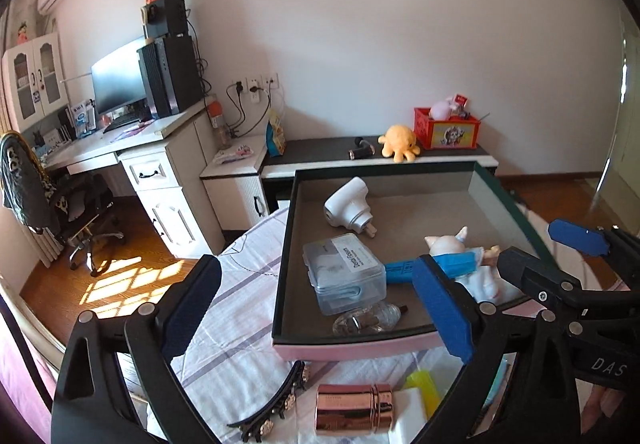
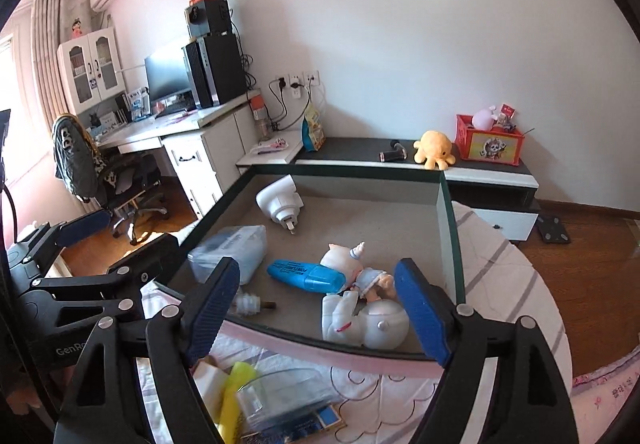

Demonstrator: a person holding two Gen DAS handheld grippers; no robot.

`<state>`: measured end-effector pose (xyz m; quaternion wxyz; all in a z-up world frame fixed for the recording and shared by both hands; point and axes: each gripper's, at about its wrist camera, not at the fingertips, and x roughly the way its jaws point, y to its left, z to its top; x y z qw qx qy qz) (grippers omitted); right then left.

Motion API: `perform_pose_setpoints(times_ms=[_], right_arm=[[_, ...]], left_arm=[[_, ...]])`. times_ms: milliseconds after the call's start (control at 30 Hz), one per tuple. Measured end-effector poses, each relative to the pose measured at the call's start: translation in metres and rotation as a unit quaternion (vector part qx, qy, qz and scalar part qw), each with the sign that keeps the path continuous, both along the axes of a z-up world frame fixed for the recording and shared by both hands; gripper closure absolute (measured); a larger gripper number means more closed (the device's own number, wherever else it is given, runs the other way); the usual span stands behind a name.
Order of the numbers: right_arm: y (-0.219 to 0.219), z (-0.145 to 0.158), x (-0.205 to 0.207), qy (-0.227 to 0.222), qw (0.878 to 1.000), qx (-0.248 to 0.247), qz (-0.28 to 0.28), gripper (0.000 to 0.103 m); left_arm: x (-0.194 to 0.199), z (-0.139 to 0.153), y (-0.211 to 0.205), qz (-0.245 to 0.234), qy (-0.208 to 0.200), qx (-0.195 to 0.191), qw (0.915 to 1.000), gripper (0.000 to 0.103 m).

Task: Organize rigid objects
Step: 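Withdraw both grippers from the box back over the bed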

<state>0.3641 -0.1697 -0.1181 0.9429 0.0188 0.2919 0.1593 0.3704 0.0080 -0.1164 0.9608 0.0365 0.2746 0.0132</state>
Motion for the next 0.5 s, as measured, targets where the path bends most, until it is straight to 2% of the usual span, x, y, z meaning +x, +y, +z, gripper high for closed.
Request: perform_pose_setpoints(times_ms=[167, 233, 367, 500], right_arm=[[0.000, 0.032, -0.068, -0.066, 0.997, -0.014, -0.024, 0.013], [0.000, 0.041, -0.094, -0.085, 0.995, -0.023, -0.039, 0.000], [-0.004, 0.054, -0.147, -0.120, 0.992, -0.019, -0.044, 0.000], [-0.006, 0.062, -0.187, -0.134, 0.989, -0.021, -0.064, 0.000]], left_arm=[[-0.073, 0.029, 0.002, 0.007, -0.068, -0.005, 0.9977, 0.000], [-0.101, 0.037, 0.003, 0.013, -0.085, -0.011, 0.9962, 0.000], [-0.151, 0.048, 0.002, 0.006, -0.113, -0.024, 0.9933, 0.000], [-0.192, 0.056, -0.006, 0.008, -0.134, -0.006, 0.9909, 0.000]])
